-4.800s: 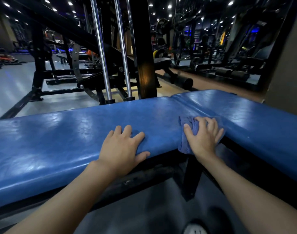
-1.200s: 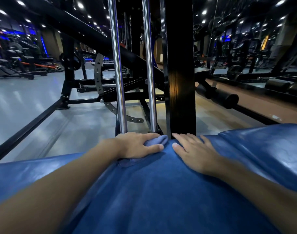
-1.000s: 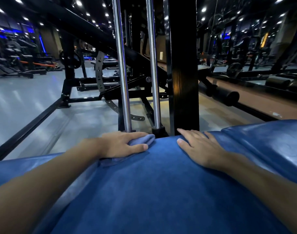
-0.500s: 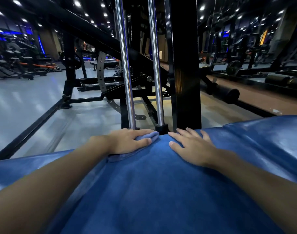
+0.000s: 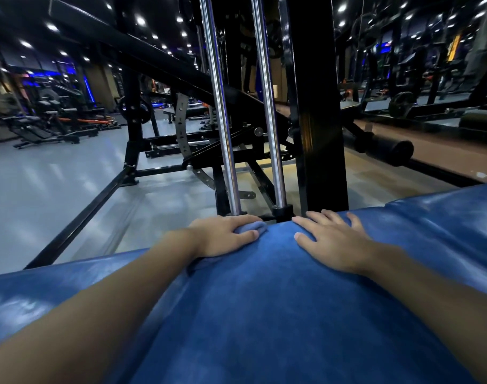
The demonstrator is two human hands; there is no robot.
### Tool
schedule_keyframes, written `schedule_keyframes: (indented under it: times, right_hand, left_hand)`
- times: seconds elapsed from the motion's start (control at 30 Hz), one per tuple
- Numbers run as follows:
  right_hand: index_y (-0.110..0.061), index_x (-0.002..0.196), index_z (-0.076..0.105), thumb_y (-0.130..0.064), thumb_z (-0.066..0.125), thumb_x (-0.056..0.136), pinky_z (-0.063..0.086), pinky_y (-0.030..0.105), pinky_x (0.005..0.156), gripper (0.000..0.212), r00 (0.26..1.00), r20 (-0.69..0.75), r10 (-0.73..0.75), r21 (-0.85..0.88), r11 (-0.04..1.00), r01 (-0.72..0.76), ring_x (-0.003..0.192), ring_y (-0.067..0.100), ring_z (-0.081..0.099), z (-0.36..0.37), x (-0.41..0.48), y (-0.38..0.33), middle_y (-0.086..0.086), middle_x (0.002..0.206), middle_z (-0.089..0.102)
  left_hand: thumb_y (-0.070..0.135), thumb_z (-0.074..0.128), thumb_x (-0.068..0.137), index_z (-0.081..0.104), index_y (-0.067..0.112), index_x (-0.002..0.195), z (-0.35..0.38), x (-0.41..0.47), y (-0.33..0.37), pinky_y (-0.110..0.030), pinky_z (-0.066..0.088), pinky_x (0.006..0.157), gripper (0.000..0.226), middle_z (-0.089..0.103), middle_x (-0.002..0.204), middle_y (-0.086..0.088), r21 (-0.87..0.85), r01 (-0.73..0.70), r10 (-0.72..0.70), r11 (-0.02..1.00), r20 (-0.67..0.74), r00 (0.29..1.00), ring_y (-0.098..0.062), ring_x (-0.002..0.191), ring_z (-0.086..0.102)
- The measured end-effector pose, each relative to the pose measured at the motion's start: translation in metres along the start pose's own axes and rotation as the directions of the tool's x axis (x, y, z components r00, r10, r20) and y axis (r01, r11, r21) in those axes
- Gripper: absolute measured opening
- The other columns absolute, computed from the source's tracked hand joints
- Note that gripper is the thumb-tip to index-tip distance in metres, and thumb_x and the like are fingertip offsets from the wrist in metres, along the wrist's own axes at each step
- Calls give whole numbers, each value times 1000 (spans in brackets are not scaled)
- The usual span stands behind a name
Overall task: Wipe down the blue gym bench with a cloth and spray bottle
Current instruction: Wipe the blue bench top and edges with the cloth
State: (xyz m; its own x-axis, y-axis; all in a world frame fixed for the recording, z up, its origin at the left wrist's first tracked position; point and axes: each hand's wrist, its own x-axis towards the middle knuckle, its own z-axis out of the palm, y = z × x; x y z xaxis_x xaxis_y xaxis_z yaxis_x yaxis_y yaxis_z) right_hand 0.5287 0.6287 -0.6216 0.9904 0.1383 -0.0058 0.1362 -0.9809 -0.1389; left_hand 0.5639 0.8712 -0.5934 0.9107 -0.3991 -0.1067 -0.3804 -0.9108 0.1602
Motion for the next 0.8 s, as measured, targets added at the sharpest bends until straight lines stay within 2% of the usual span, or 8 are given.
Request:
schedule_keyframes:
  times: [0.23, 0.3, 0.37, 0.43, 0.5, 0.6, 0.7, 0.8]
  right_hand:
    - [-45, 150, 12, -54, 13, 96, -1, 56, 116, 55, 999, 14, -29, -7, 1000, 30, 148, 19, 4, -1, 1, 1, -10, 161, 12]
    - [-44, 150, 12, -53, 13, 96, -1, 58, 115, 55, 999, 43, -25, -15, 1000, 25, 149, 20, 3, -2, 0, 2, -8, 162, 11]
    - [-40, 150, 17, -49, 15, 97, -3, 60, 114, 54, 998, 65, -13, -43, 999, 15, 149, 24, 2, -6, 1, -2, -5, 162, 11]
    - [-31, 147, 29, -43, 21, 97, -4, 62, 114, 52, 999, 29, -34, -52, 998, 36, 149, 26, 2, -11, 4, -19, 0, 161, 16]
    - [-28, 148, 28, -44, 23, 98, -3, 59, 115, 53, 994, -33, -103, 32, 994, 104, 148, 22, 5, -11, 6, -51, -1, 160, 18]
    - [-30, 152, 17, -48, 22, 99, -3, 57, 114, 56, 985, -12, -170, 109, 979, 171, 147, 18, 8, 4, 3, -98, -5, 160, 20]
    - [-33, 151, 19, -51, 19, 97, -2, 56, 114, 56, 992, -9, -128, 27, 991, 128, 148, 17, 5, 19, 3, -109, -8, 159, 17]
    - [-37, 150, 19, -53, 19, 97, -1, 53, 115, 56, 995, -5, -99, 9, 995, 99, 146, 11, 6, 16, 1, -110, -13, 158, 17]
  left_hand:
    - [82, 25, 82, 24, 79, 127, 2, -15, -21, -49, 34, 109, 45, 53, 139, 22, -78, 9, -7, 997, 26, 1000, -15, 128, 50]
    - [86, 23, 78, 24, 81, 125, 1, -21, -32, -48, 33, 110, 48, 52, 140, 23, -78, 20, -18, 997, 27, 999, -14, 129, 50]
    - [84, 23, 78, 25, 81, 124, 0, -31, -46, -41, 33, 110, 46, 51, 141, 23, -86, 33, -32, 996, 15, 999, -11, 129, 49]
    - [77, 28, 87, 27, 78, 126, -2, -40, -58, -33, 32, 104, 39, 51, 138, 25, -106, 44, -43, 993, 16, 999, -8, 126, 48]
    - [67, 33, 96, 31, 74, 128, -5, -42, -62, -30, 31, 98, 33, 51, 129, 28, -109, 43, -40, 993, 26, 999, -5, 117, 48]
    - [66, 36, 96, 34, 66, 134, -4, -38, -60, -34, 35, 103, 38, 54, 133, 26, -97, 12, -13, 995, -10, 1000, -7, 118, 51]
    - [69, 34, 89, 37, 62, 134, 0, -31, -62, -39, 39, 106, 46, 58, 136, 16, -103, -46, 45, 994, -18, 999, -14, 121, 54]
    - [72, 32, 88, 33, 64, 135, -1, -31, -68, -41, 39, 104, 47, 58, 136, 14, -85, -77, 78, 993, 6, 997, -17, 121, 55]
